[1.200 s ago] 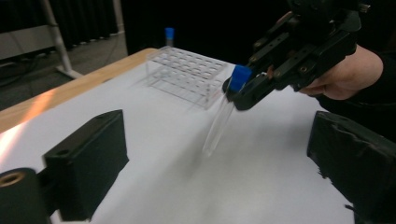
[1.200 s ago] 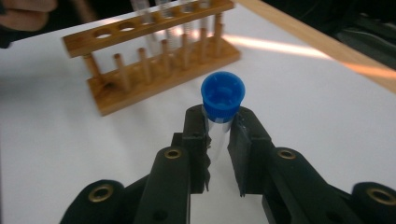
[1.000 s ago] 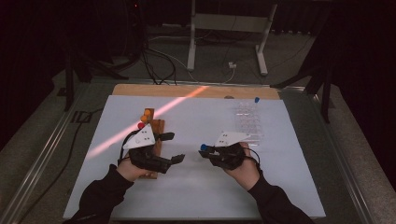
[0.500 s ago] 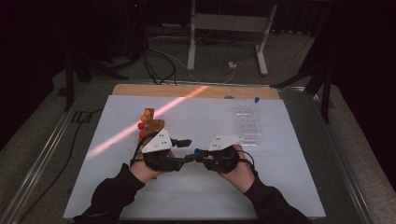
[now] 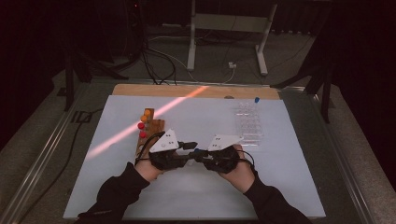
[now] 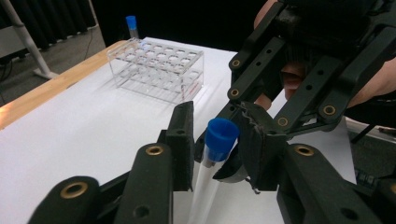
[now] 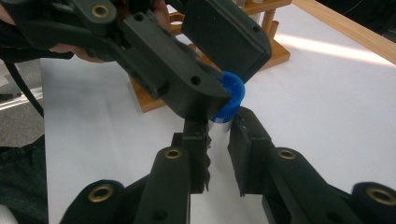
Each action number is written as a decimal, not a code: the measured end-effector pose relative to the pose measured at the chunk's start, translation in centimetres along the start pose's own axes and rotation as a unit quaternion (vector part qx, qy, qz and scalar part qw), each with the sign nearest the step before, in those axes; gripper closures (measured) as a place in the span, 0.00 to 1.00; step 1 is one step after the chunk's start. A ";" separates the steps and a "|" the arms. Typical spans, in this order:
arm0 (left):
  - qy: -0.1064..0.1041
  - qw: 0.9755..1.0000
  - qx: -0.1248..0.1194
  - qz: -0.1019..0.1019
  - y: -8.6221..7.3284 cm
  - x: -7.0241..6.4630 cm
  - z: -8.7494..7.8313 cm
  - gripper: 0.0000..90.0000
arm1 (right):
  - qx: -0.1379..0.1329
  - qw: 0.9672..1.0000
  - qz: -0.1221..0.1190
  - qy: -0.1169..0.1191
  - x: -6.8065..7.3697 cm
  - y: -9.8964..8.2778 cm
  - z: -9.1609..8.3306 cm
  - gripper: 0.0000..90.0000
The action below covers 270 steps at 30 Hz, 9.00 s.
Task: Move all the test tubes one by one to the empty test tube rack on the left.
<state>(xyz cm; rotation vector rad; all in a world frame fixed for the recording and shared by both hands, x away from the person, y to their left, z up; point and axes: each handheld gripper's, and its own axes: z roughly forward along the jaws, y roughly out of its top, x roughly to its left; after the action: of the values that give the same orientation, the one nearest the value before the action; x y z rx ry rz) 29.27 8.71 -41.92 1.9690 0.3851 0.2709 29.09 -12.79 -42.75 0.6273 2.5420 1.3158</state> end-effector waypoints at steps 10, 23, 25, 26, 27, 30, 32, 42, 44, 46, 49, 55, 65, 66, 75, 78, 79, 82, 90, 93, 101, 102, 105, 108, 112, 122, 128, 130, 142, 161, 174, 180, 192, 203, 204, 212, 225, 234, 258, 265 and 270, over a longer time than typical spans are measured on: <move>0.000 1.000 0.003 -0.003 0.1 0.1 0.1 0.85 | 0.001 1.000 0.002 -0.001 -0.1 -0.1 0.0 0.86; 0.024 1.000 -0.009 -0.001 0.5 0.6 -1.1 0.86 | -0.034 0.999 0.021 -0.011 -0.4 -0.1 -0.6 0.58; 0.029 1.000 -0.011 0.000 0.7 0.8 -1.5 0.86 | -0.043 0.999 0.027 -0.017 -0.6 -0.2 -0.9 0.49; 0.033 0.999 -0.013 0.000 0.8 0.9 -1.8 0.86 | -0.047 0.998 0.030 -0.020 -0.7 -0.1 -1.0 0.45; 0.035 0.999 -0.013 0.000 0.8 1.0 -2.0 0.86 | -0.049 0.998 0.031 -0.021 -0.8 -0.1 -1.2 0.40; 0.046 0.999 -0.016 0.000 1.1 1.4 -2.8 0.86 | -0.053 0.997 0.037 -0.032 -0.9 -0.2 -1.5 0.24; 0.059 0.998 -0.016 0.002 1.2 1.7 -3.4 0.86 | -0.054 0.997 0.041 -0.036 -1.1 -0.2 -1.6 0.18; 0.113 0.993 -0.042 -0.006 1.8 3.4 -7.9 0.86 | -0.057 0.996 0.056 -0.027 -1.7 -0.6 -1.9 0.00; 0.126 0.991 -0.043 -0.007 1.8 3.6 -8.6 0.86 | -0.060 0.996 0.059 -0.026 -1.7 -0.5 -2.0 0.00; 0.133 0.990 -0.045 -0.011 1.6 3.8 -9.2 0.86 | -0.063 0.996 0.059 -0.027 -1.7 -0.5 -2.1 0.00; 0.142 0.989 -0.048 -0.017 1.4 4.0 -9.9 0.86 | -0.065 0.996 0.057 -0.030 -1.8 -0.5 -2.3 0.00; 0.163 0.985 -0.047 -0.020 0.6 4.2 -11.4 0.86 | -0.066 0.996 0.058 -0.032 -1.8 -0.5 -2.5 0.00; 0.188 0.981 -0.038 -0.034 -1.0 4.4 -13.3 0.86 | -0.063 0.996 0.056 -0.032 -1.8 -0.4 -2.4 0.00; 0.192 0.980 -0.037 -0.036 -1.2 4.4 -13.4 0.86 | -0.063 0.996 0.056 -0.032 -1.8 -0.4 -2.4 0.00; 0.204 0.977 -0.026 -0.051 -3.2 4.9 -13.4 0.86 | -0.061 0.996 0.056 -0.028 -1.8 -0.4 -2.4 0.00; 0.199 0.978 -0.017 -0.054 -3.6 4.9 -13.0 0.86 | -0.061 0.996 0.057 -0.028 -1.8 -0.5 -2.4 0.00; 0.198 0.979 -0.013 -0.054 -3.8 4.9 -12.8 0.86 | -0.060 0.996 0.057 -0.028 -1.8 -0.5 -2.4 0.00; 0.196 0.979 -0.003 -0.056 -4.3 4.9 -12.2 0.86 | -0.060 0.996 0.056 -0.028 -1.8 -0.5 -2.4 0.00; 0.194 0.979 0.016 -0.064 -5.4 5.0 -11.3 0.86 | -0.060 0.996 0.058 -0.026 -1.9 -0.6 -2.6 0.00; 0.194 0.979 0.018 -0.068 -5.9 5.1 -11.2 0.86 | -0.060 0.996 0.059 -0.022 -1.9 -0.7 -2.6 0.00; 0.190 0.978 0.024 -0.079 -6.8 5.2 -11.1 0.86 | -0.060 0.996 0.057 -0.022 -1.9 -0.6 -2.6 0.00; 0.189 0.978 0.025 -0.081 -6.9 5.2 -11.1 0.86 | -0.060 0.996 0.057 -0.022 -1.9 -0.6 -2.6 0.00; 0.188 0.978 0.033 -0.080 -7.0 5.3 -10.9 0.86 | -0.060 0.996 0.057 -0.023 -1.9 -0.6 -2.6 0.00; 0.187 0.978 0.039 -0.080 -7.2 5.3 -10.7 0.85 | -0.060 0.996 0.057 -0.022 -1.9 -0.6 -2.7 0.00; 0.182 0.979 0.043 -0.085 -7.4 5.4 -10.5 0.85 | -0.060 0.996 0.057 -0.023 -1.9 -0.6 -2.7 0.00; 0.144 0.985 0.017 -0.089 -6.8 4.8 -10.6 0.58 | -0.067 0.996 0.058 -0.030 -2.2 -0.5 -3.3 0.00; 0.126 0.989 -0.004 -0.079 -5.9 3.9 -10.5 0.33 | -0.082 0.993 0.062 -0.051 -3.5 -0.2 -4.6 0.00; 0.120 0.990 -0.011 -0.078 -5.7 3.6 -10.5 0.26 | -0.089 0.992 0.065 -0.061 -4.0 -0.1 -5.2 0.00; 0.088 0.991 -0.035 -0.089 -5.2 3.5 -10.5 0.03 | -0.113 0.981 0.082 -0.137 -8.9 -1.0 -8.0 0.00; 0.081 0.992 -0.040 -0.085 -4.8 3.1 -10.3 0.02 | -0.080 0.959 0.141 -0.232 -17.0 -4.4 -7.9 0.00; 0.081 0.993 -0.040 -0.078 -4.7 2.9 -10.3 0.02 | -0.070 0.941 0.179 -0.278 -20.5 -6.4 -6.9 0.07; 0.086 0.993 -0.040 -0.076 -4.7 2.9 -10.3 0.02 | -0.062 0.934 0.197 -0.292 -21.6 -6.9 -6.2 0.20; 0.088 0.992 -0.043 -0.075 -4.7 2.8 -10.3 0.02 | -0.037 0.929 0.218 -0.296 -23.6 -7.1 -4.9 0.56; 0.085 0.993 -0.040 -0.077 -4.8 2.8 -10.2 0.02 | -0.018 0.929 0.221 -0.297 -24.9 -7.3 -3.9 0.74; 0.084 0.993 -0.040 -0.077 -4.8 2.9 -10.2 0.02 | -0.018 0.929 0.220 -0.298 -25.0 -7.2 -3.8 0.76; 0.085 0.992 -0.039 -0.079 -4.9 3.0 -10.3 0.02 | -0.009 0.932 0.208 -0.296 -24.9 -6.7 -3.5 0.85; 0.083 0.993 -0.039 -0.077 -4.7 2.9 -10.2 0.02 | -0.039 0.934 0.183 -0.303 -24.1 -4.0 -6.1 0.86; 0.079 0.994 -0.039 -0.068 -4.2 2.5 -10.2 0.02 | -0.066 0.949 0.143 -0.274 -21.4 -1.5 -7.4 0.86; 0.046 0.997 -0.036 -0.057 -2.4 1.2 -7.8 0.02 | -0.037 0.993 0.042 -0.105 -8.9 -0.2 -4.3 0.86; 0.036 0.998 -0.032 -0.050 -1.6 0.7 -6.6 0.02 | -0.029 0.998 0.024 -0.053 -5.5 -0.4 -3.3 0.86; 0.021 0.998 -0.035 -0.047 -1.1 0.5 -5.9 0.05 | -0.023 0.999 0.011 -0.023 -3.4 -0.4 -2.7 0.86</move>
<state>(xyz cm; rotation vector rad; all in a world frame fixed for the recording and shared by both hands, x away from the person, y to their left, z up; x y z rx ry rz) 27.44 14.26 -40.48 1.8734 0.4881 0.2633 30.96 -16.54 -41.56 0.6695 2.4670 1.3475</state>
